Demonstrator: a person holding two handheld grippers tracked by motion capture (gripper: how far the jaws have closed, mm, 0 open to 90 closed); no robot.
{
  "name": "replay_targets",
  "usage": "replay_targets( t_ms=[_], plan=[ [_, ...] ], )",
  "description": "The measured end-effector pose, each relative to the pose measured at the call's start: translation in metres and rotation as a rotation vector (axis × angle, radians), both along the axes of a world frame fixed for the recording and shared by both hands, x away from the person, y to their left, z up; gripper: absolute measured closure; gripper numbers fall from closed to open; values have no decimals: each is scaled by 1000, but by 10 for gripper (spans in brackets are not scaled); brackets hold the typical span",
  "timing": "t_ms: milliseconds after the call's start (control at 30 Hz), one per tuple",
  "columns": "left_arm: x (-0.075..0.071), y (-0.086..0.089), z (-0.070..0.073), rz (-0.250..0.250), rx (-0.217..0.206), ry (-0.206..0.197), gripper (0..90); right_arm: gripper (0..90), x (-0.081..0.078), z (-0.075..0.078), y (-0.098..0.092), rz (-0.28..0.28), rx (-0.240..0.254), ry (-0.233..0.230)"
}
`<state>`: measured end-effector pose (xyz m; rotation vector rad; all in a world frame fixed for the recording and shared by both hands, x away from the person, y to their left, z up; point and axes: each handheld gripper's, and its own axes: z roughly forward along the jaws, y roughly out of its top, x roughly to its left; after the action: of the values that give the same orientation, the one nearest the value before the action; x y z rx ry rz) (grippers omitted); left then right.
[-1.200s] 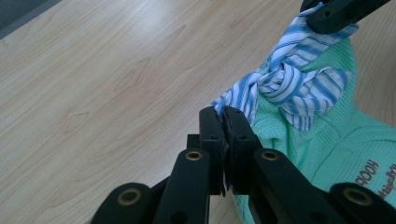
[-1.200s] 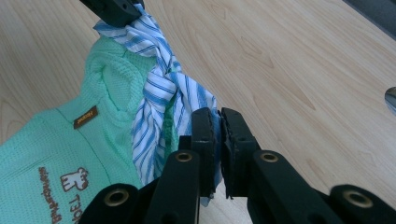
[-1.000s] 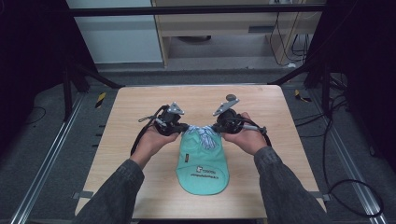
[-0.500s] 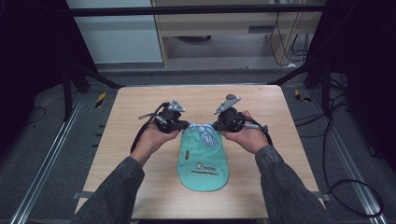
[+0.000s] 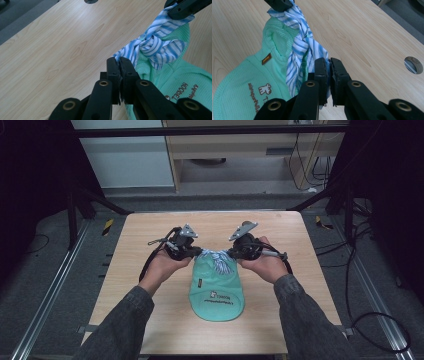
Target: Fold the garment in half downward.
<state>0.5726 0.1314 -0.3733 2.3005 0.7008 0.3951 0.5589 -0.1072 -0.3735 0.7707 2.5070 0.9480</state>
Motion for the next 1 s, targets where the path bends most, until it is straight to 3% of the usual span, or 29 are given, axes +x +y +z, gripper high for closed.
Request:
replay_targets(
  t_ms=[800,1000],
  plan=[
    [2,1,7,4,-1,-18,876,849,1,7,2,16,-30,-34],
    [11,-2,12,3,16,-20,876,849,7,10,2,6,-35,-40]
  ],
)
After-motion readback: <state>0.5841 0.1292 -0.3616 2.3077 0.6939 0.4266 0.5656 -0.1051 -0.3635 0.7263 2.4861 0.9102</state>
